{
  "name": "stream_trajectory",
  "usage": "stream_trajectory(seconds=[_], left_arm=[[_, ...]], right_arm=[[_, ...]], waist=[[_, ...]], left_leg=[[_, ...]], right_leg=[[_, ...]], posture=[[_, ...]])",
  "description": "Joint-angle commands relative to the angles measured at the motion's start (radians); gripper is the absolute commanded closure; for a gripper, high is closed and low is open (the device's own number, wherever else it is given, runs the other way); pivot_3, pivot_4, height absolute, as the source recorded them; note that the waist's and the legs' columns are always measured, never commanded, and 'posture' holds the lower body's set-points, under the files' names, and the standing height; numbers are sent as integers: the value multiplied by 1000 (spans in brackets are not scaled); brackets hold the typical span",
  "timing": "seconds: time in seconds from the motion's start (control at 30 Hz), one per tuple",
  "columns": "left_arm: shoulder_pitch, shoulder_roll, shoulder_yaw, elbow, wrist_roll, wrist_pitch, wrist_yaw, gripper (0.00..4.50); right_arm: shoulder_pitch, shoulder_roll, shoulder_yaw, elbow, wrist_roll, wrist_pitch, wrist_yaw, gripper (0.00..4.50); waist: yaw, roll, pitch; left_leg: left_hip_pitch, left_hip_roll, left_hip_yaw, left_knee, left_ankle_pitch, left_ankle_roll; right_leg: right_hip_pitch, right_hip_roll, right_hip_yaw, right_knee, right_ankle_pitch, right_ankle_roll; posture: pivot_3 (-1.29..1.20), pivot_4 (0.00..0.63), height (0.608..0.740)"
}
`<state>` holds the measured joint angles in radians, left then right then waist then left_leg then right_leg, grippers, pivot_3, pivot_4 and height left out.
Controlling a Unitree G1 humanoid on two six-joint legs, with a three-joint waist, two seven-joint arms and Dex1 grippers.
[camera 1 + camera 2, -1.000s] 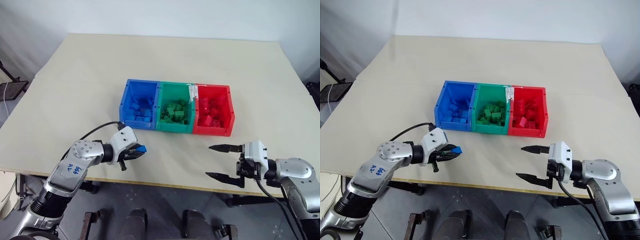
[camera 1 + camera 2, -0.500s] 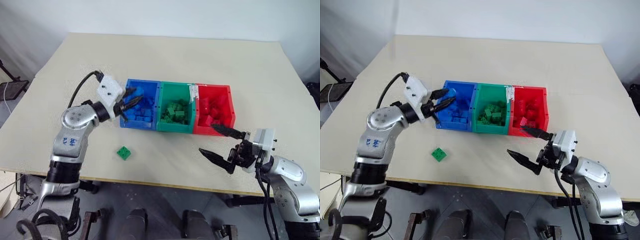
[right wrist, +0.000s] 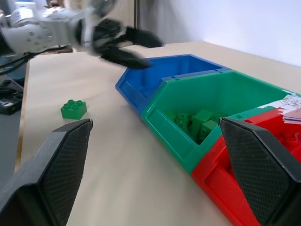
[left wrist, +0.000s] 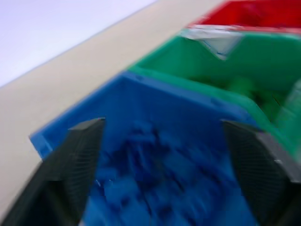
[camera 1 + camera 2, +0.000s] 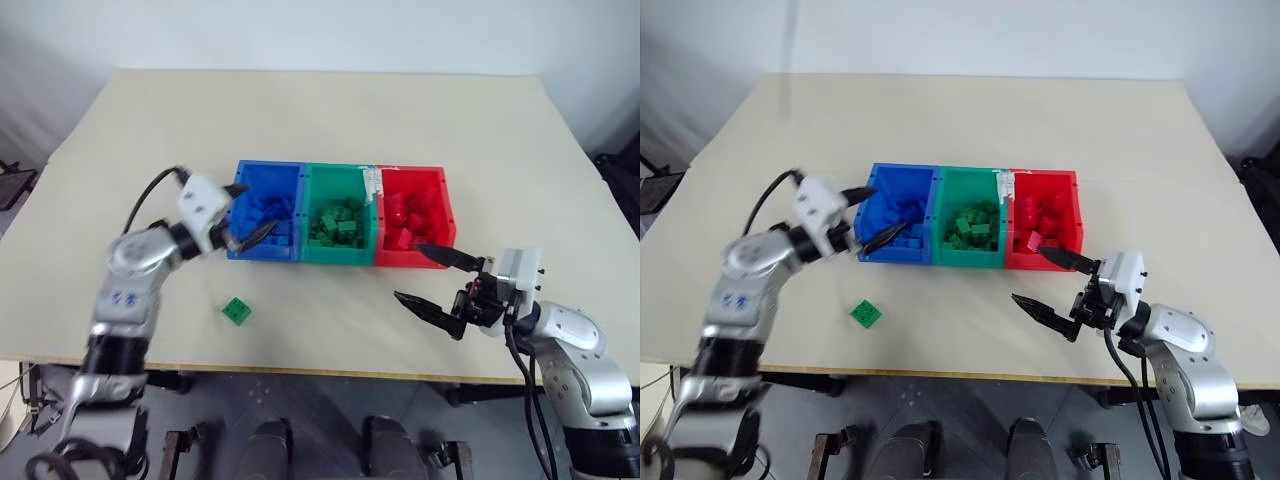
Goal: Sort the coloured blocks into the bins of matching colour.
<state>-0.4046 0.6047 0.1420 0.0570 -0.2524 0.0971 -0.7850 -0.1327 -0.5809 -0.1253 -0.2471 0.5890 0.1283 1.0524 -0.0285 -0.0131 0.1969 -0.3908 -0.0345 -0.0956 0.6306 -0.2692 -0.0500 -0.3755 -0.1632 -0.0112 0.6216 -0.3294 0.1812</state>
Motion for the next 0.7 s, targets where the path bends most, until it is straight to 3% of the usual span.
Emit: stream_trajectory(seconds=[0.03, 0.13, 0.23, 0.33, 0.57, 0.7], left_arm=[[161, 79, 161, -132, -112, -4, -78, 389], [347, 132, 290, -189, -183, 6, -147, 31], [507, 154, 405, -196, -209, 4, -184, 13], [603, 154, 444, -229, -211, 5, -191, 13], [640, 115, 308, -491, -293, 217, -84, 13], [539, 77, 138, -477, -111, 300, 112, 13]], right_arm=[[-29, -35, 21, 36, -16, -24, 85, 0], [-63, -56, 56, 81, -39, -37, 158, 0], [-104, -68, 103, 131, -53, -45, 240, 0], [-136, -66, 134, 178, -82, -77, 291, 0], [-179, -57, 142, 232, -91, -91, 316, 0], [-187, -57, 143, 244, -96, -98, 316, 0]], waist=[[-1, 0, 0], [5, 0, 0], [10, 0, 0], [19, 0, 0], [37, 0, 0], [31, 0, 0]], left_leg=[[0, 0, 0, -1, 0, 0], [0, 0, -1, 0, 0, 0], [0, 0, 0, 1, 0, 1], [0, 0, 0, 1, -1, 1], [0, 0, -1, 1, -1, 0], [1, 0, 0, 1, -1, 0]], right_leg=[[-1, 0, 0, 0, 0, -1], [0, 0, -1, 0, 0, -1], [1, 0, 0, -1, 0, -1], [1, 0, 0, -2, 0, -1], [1, 0, 0, -3, 0, -1], [0, 0, 0, -2, 0, -1]], posture=[[0, 150, 740], [0, 150, 740], [0, 150, 740], [0, 150, 740], [0, 150, 740], [0, 150, 740]])
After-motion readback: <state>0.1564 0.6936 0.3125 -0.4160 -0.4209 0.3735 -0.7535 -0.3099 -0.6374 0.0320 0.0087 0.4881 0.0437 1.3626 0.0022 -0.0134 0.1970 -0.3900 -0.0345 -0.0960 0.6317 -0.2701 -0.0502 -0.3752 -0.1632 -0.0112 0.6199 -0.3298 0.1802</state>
